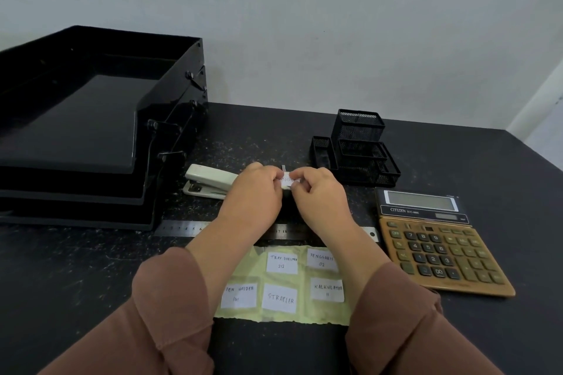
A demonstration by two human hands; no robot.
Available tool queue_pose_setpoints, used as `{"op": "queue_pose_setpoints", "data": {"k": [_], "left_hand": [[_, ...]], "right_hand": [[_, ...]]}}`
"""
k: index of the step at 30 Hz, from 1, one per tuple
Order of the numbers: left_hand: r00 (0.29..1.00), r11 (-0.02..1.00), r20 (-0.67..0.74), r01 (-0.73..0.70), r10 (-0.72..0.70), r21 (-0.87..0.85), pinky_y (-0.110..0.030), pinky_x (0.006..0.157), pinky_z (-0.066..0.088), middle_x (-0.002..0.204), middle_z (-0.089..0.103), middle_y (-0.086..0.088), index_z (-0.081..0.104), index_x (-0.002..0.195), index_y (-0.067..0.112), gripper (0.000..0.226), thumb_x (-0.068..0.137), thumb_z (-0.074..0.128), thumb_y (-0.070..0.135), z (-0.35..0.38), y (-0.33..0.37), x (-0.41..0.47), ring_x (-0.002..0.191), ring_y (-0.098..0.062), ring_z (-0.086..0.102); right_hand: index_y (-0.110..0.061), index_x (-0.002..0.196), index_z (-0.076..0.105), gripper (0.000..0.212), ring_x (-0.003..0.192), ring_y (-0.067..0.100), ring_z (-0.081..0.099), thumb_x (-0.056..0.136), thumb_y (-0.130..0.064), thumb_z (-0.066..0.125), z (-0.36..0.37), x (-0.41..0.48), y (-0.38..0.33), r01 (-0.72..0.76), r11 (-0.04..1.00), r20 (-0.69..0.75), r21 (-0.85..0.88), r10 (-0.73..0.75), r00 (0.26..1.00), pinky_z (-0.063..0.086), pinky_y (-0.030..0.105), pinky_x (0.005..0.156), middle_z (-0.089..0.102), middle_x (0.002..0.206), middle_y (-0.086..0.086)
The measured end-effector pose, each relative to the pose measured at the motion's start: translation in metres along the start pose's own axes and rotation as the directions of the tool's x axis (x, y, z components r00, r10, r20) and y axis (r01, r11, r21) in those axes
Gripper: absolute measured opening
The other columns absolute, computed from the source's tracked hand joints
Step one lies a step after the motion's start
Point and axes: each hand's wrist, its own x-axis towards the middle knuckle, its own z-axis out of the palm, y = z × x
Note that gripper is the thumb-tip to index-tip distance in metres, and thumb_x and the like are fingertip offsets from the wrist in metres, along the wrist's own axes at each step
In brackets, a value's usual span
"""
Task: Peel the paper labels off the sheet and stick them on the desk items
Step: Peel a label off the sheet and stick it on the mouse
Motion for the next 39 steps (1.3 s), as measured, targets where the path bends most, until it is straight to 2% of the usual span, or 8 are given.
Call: {"op": "queue_pose_setpoints", "data": {"k": [5, 8, 11, 14, 17, 21, 27, 39], "left_hand": [[0.999, 0.990, -0.025, -0.037, 0.041, 0.136, -0.036, 0.068, 0.050, 0.097, 0.055, 0.001, 0.063, 0.110, 0.029, 0.026, 0.095, 0.042, 0.030, -0.0034, 0.0018, -0.0043, 0.087, -0.020, 0.056], [0.996, 0.975, -0.048, -0.069, 0.081, 0.211, -0.034, 0.069, 0.042, 0.094, 0.053, 0.000, 0.066, 0.106, 0.031, 0.025, 0.094, 0.044, 0.034, -0.0042, 0.0014, -0.0033, 0.092, -0.022, 0.048], [0.993, 0.955, -0.056, -0.080, 0.100, 0.285, -0.032, 0.075, 0.032, 0.095, 0.052, 0.001, 0.066, 0.106, 0.032, 0.025, 0.093, 0.045, 0.037, -0.0047, 0.0006, -0.0011, 0.094, -0.023, 0.045], [0.994, 0.946, -0.047, -0.076, 0.096, 0.315, -0.034, 0.080, 0.032, 0.097, 0.053, 0.002, 0.065, 0.104, 0.035, 0.024, 0.093, 0.044, 0.038, -0.0057, -0.0007, 0.0000, 0.095, -0.023, 0.045], [0.995, 0.943, -0.042, -0.075, 0.094, 0.325, -0.035, 0.081, 0.031, 0.098, 0.053, 0.004, 0.064, 0.104, 0.036, 0.022, 0.091, 0.046, 0.035, -0.0058, -0.0019, -0.0004, 0.096, -0.023, 0.044], [0.996, 0.942, -0.038, -0.066, 0.083, 0.329, -0.036, 0.083, 0.030, 0.100, 0.052, 0.004, 0.063, 0.104, 0.036, 0.021, 0.091, 0.046, 0.036, -0.0058, -0.0024, 0.0001, 0.098, -0.023, 0.043], [0.997, 0.935, -0.030, -0.061, 0.076, 0.349, -0.037, 0.084, 0.029, 0.102, 0.053, 0.004, 0.062, 0.104, 0.036, 0.021, 0.090, 0.046, 0.037, -0.0061, -0.0034, -0.0009, 0.100, -0.023, 0.043], [0.997, 0.934, -0.023, -0.058, 0.071, 0.352, -0.040, 0.087, 0.030, 0.106, 0.052, 0.004, 0.060, 0.106, 0.035, 0.021, 0.091, 0.046, 0.040, -0.0059, -0.0048, -0.0014, 0.103, -0.023, 0.043]], "right_hand": [[-0.031, 0.113, 0.063, 0.031, 0.079, 0.006, 0.049, 0.090, -0.023, 0.045, 0.0010, -0.0006, -0.0034, 0.005, 0.999, -0.032, 0.043, -0.004, 0.999, 0.034, 0.014, 0.063, 0.046, 0.093, -0.005], [-0.036, 0.113, 0.063, 0.027, 0.085, 0.015, 0.052, 0.091, -0.037, 0.046, 0.0045, -0.0006, -0.0038, -0.022, 0.998, 0.012, -0.054, 0.022, 1.000, 0.036, 0.024, 0.067, 0.044, 0.094, -0.001], [-0.041, 0.112, 0.061, 0.026, 0.087, 0.019, 0.054, 0.091, -0.040, 0.047, 0.0043, -0.0008, -0.0043, -0.061, 0.993, 0.017, -0.101, 0.063, 0.998, 0.045, 0.031, 0.073, 0.045, 0.097, 0.001], [-0.043, 0.117, 0.057, 0.029, 0.093, 0.022, 0.056, 0.090, -0.045, 0.046, 0.0030, -0.0019, -0.0057, -0.087, 0.988, 0.030, -0.129, 0.091, 0.995, 0.049, 0.042, 0.084, 0.047, 0.102, 0.003], [-0.044, 0.119, 0.055, 0.031, 0.097, 0.025, 0.056, 0.090, -0.048, 0.044, 0.0015, -0.0032, -0.0055, -0.091, 0.983, 0.041, -0.159, 0.098, 0.994, 0.046, 0.046, 0.089, 0.049, 0.105, 0.003], [-0.046, 0.122, 0.051, 0.034, 0.103, 0.026, 0.054, 0.090, -0.051, 0.041, 0.0012, -0.0050, -0.0059, -0.104, 0.972, 0.045, -0.213, 0.116, 0.992, 0.043, 0.047, 0.093, 0.050, 0.108, 0.003], [-0.046, 0.123, 0.050, 0.035, 0.106, 0.026, 0.053, 0.089, -0.051, 0.041, 0.0002, -0.0061, -0.0059, -0.136, 0.972, 0.038, -0.190, 0.146, 0.989, 0.042, 0.047, 0.094, 0.051, 0.113, 0.003], [-0.044, 0.123, 0.052, 0.035, 0.105, 0.023, 0.052, 0.090, -0.048, 0.042, -0.0033, -0.0045, -0.0032, -0.178, 0.967, 0.033, -0.181, 0.187, 0.982, 0.043, 0.043, 0.094, 0.049, 0.111, 0.001]]}}
